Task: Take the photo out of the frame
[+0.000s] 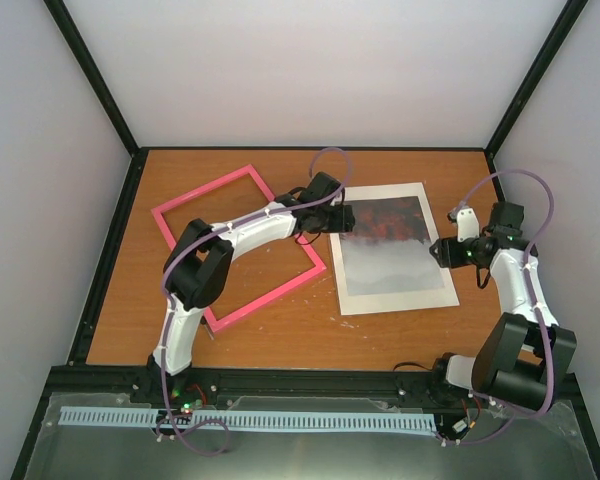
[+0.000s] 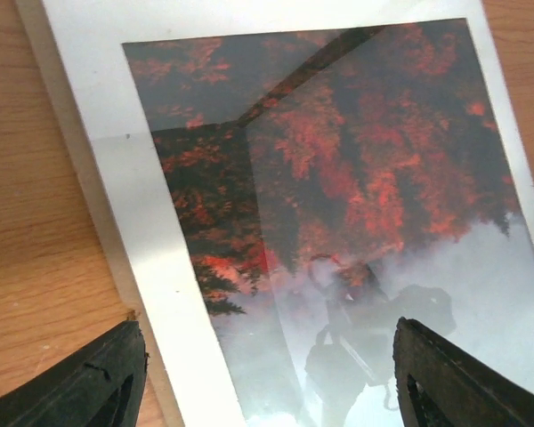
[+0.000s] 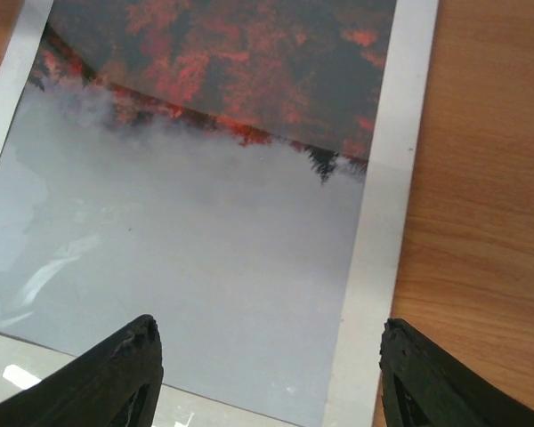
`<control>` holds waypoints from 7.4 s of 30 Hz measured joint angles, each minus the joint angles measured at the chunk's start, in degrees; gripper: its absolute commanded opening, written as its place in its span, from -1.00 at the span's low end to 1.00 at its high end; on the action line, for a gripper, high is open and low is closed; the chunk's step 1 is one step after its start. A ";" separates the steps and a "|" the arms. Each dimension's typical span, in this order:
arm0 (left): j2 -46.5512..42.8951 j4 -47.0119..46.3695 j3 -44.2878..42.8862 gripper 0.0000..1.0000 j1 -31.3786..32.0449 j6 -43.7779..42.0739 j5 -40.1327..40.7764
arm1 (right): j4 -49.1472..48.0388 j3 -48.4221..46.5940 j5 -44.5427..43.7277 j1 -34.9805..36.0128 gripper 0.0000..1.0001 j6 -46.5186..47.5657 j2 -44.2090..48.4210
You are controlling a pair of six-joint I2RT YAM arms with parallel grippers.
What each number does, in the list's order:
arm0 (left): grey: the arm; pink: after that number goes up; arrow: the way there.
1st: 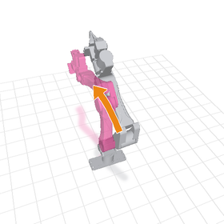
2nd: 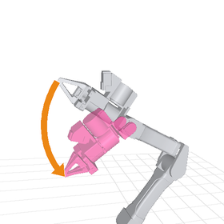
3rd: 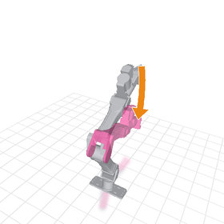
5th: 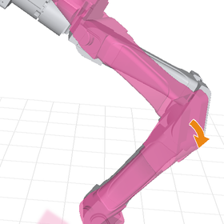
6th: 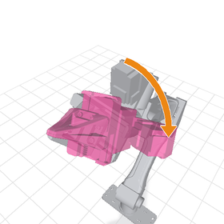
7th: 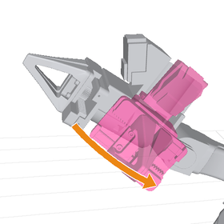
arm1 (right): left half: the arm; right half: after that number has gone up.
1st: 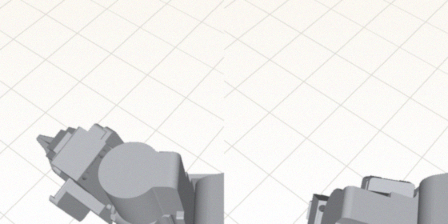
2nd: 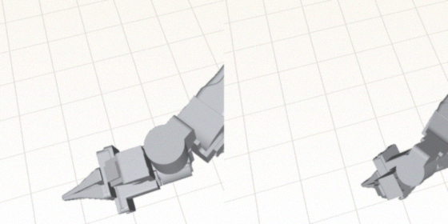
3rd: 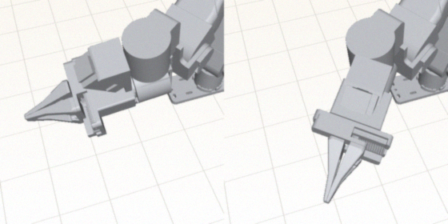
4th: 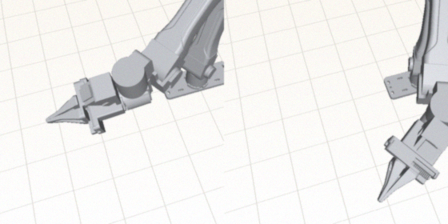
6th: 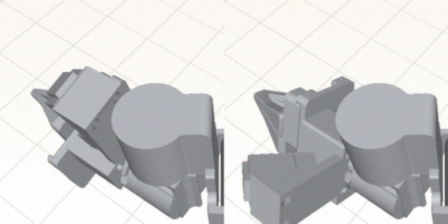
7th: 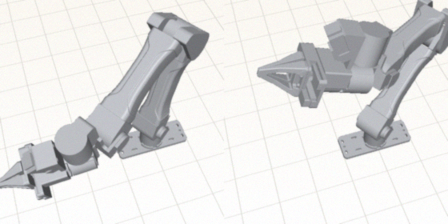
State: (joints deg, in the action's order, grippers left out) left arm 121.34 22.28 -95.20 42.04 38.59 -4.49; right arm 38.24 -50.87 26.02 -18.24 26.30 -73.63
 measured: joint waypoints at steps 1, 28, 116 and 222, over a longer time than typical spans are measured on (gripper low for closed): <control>0.13 0.44 0.00 0.50 -0.15 0.00 0.13 | -0.42 0.52 0.26 0.04 0.31 -0.07 0.11; 5.92 1.05 -1.97 0.50 -0.33 0.55 -1.84 | -1.27 2.43 1.46 0.28 0.28 -0.26 -2.25; -4.98 -1.25 1.09 -0.03 -3.06 -3.58 -5.20 | 1.07 1.66 5.53 4.39 -0.22 6.99 -11.21; 12.11 -22.75 5.49 -0.67 -9.31 6.97 -32.98 | -1.86 -1.01 5.53 10.25 -0.28 7.10 -23.93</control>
State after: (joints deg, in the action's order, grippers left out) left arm 133.45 -0.47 -89.71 32.73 45.56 -37.47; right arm 36.38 -51.88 31.55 -7.99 33.41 -97.56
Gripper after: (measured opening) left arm 0.164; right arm 0.359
